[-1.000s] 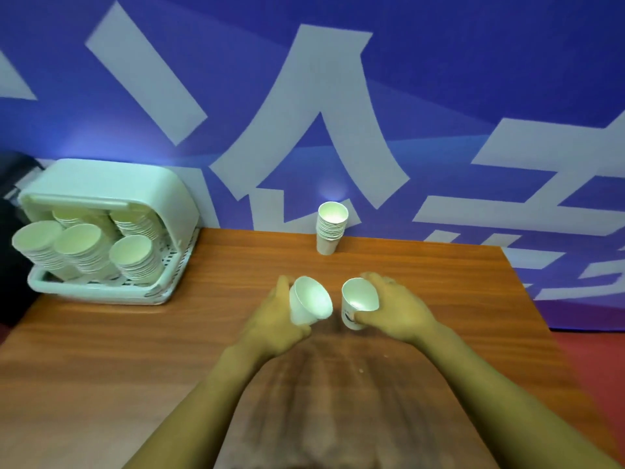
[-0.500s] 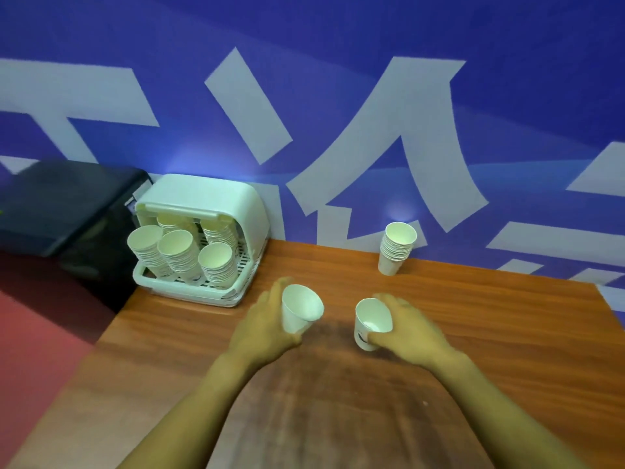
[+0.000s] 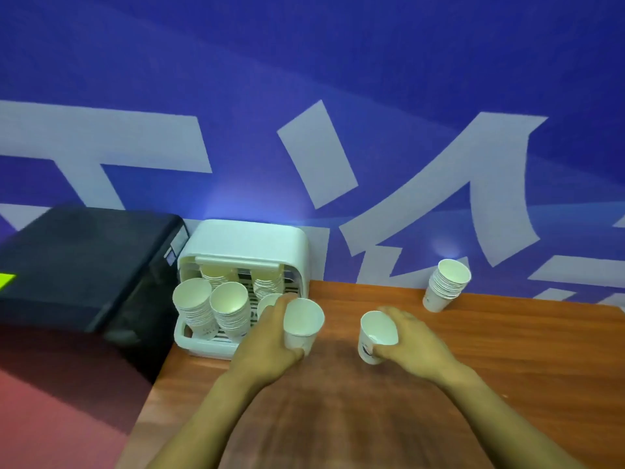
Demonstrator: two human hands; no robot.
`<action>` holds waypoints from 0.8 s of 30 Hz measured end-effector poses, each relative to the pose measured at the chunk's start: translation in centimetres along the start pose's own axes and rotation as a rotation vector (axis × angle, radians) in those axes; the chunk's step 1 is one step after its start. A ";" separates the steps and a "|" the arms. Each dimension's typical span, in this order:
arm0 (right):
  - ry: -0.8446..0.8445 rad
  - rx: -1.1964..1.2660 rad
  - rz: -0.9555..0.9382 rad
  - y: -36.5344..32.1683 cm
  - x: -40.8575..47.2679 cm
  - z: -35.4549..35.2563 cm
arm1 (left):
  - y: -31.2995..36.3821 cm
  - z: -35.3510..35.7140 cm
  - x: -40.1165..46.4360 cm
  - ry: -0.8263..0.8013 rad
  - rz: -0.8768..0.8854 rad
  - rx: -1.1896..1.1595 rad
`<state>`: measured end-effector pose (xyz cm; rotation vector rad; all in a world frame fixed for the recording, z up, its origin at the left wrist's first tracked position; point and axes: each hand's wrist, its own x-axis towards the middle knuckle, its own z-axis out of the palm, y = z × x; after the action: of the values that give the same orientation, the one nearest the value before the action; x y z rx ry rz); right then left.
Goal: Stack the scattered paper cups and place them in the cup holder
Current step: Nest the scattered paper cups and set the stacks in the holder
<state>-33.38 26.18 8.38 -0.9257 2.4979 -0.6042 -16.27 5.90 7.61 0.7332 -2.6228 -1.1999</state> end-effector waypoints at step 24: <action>0.029 -0.011 0.149 -7.0 1.9 5.7 | -7.8 -4.3 5.1 -0.084 -0.004 0.391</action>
<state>-28.27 18.67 6.95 -0.7310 2.5696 -0.5599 -16.37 -3.86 4.40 0.7619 -2.9665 -0.7355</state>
